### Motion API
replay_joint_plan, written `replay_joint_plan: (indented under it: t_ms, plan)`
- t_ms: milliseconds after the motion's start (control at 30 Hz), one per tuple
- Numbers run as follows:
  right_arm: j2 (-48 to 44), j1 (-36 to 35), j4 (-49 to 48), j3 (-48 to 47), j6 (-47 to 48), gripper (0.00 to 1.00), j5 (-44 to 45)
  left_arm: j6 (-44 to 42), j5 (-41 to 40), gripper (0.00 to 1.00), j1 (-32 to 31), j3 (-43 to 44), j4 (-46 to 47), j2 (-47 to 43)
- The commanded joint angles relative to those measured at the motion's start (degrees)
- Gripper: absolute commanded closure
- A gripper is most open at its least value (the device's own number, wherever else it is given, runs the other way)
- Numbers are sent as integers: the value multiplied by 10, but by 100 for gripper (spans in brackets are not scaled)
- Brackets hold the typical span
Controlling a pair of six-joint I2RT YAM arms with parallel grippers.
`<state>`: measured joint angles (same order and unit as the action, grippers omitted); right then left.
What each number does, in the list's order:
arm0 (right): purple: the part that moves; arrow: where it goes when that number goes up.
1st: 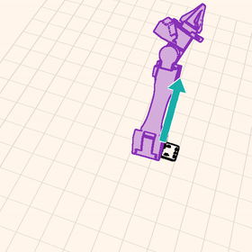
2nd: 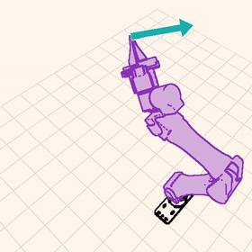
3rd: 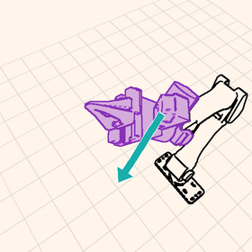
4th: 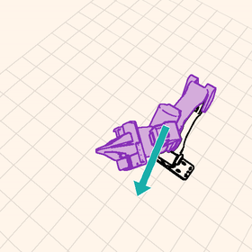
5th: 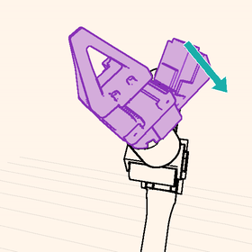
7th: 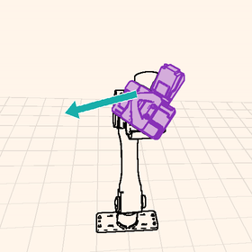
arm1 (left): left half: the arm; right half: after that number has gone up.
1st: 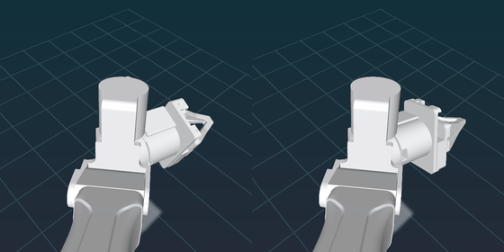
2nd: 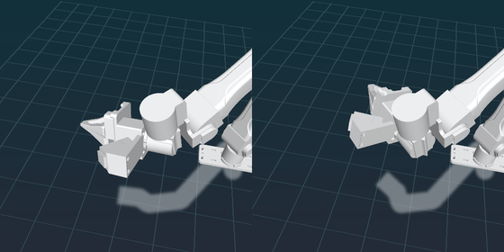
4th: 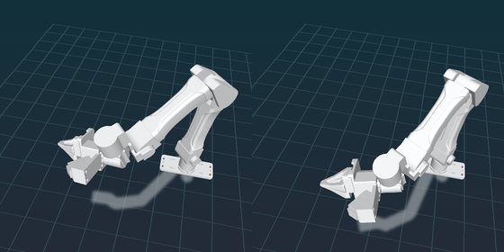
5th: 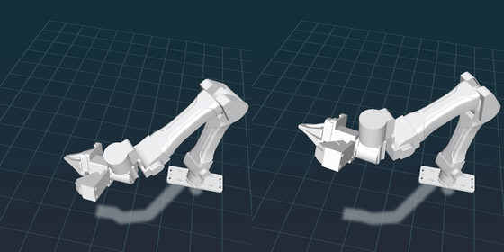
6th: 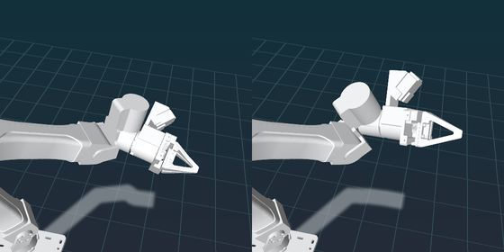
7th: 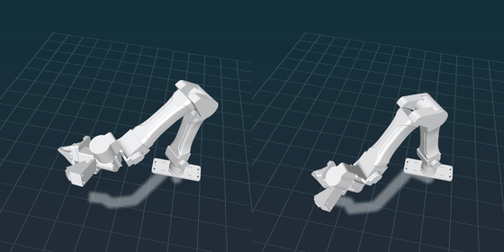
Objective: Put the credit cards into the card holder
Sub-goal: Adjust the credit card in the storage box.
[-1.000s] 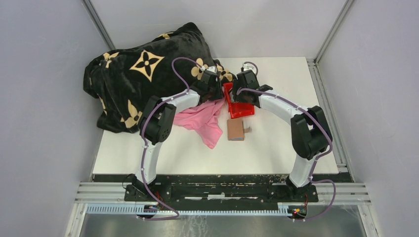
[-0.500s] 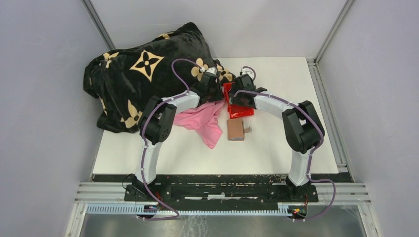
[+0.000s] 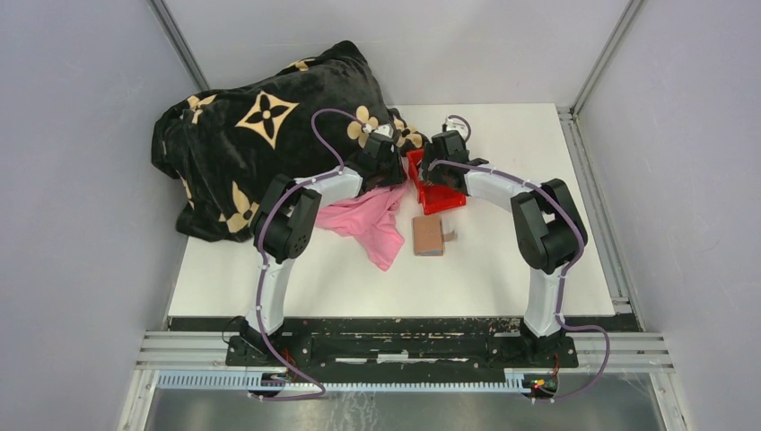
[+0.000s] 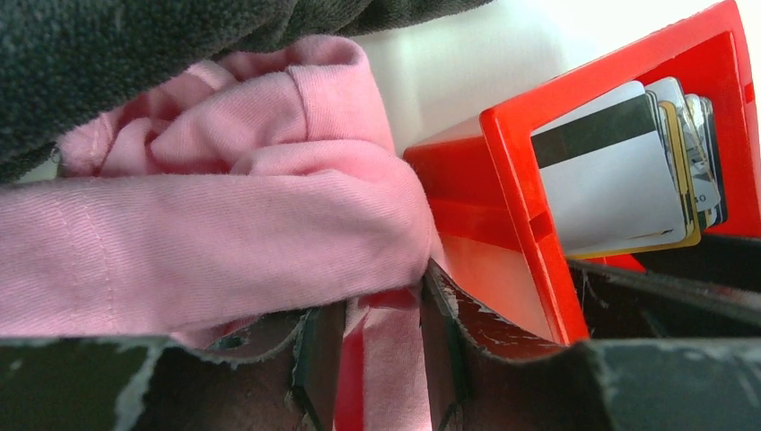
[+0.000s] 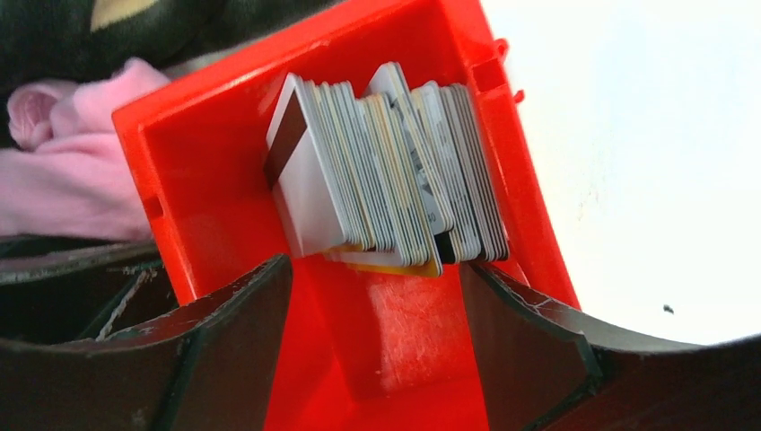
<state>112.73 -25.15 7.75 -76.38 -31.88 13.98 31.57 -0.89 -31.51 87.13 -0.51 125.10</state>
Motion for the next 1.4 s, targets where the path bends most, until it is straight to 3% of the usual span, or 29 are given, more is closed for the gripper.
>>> replay_joint_plan:
  t_ms: [0,1067,1367]
  plan:
    - [13,13,-37,-32,8,24,-3,-27,5,57,3,9,6,-2]
    - [21,15,-35,-113,129,25,-111,4,30,56,3,99,-4,44]
    - [51,13,4,-155,162,33,-105,9,27,56,4,97,-1,45]
